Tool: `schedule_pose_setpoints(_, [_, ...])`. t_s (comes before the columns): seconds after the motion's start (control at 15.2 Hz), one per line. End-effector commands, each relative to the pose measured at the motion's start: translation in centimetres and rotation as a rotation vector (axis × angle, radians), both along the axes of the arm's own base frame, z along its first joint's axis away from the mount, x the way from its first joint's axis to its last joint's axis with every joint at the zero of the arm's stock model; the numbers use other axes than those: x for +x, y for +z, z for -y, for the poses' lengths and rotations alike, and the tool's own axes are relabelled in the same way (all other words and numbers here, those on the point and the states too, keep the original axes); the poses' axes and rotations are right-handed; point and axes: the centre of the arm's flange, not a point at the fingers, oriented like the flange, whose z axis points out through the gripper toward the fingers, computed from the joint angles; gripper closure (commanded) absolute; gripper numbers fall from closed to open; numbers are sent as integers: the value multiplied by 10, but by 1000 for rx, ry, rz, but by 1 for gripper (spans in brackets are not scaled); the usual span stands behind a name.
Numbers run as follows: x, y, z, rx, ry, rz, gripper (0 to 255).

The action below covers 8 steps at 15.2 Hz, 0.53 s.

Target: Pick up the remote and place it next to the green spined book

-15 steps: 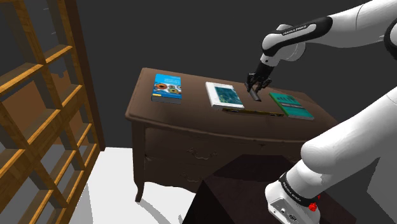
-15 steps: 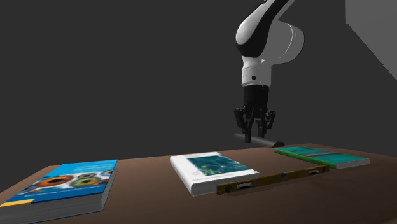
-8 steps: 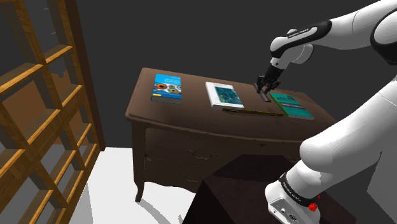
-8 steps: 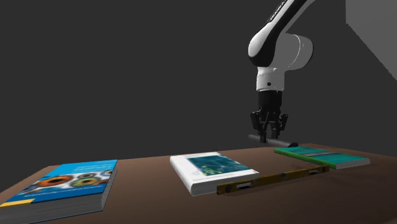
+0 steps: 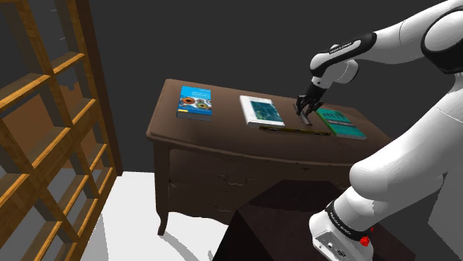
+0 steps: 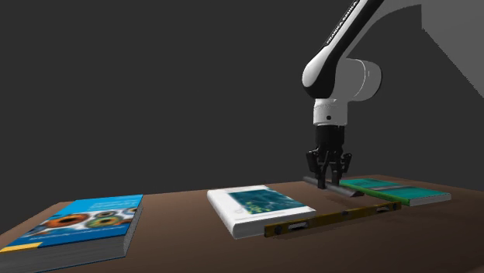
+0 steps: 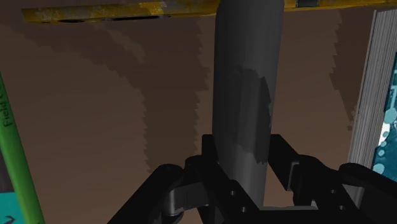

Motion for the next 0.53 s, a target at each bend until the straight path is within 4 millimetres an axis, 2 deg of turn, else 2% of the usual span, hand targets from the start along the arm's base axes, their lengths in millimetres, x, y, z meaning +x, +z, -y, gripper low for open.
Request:
schedule_pose_setpoints(0.0, [-1, -10, 0, 0, 0, 0, 255])
schedule_pose_setpoints(0.26, [-1, -34, 0, 0, 0, 0, 255])
schedule_pose_setpoints(0.46, [-1, -34, 0, 0, 0, 0, 255])
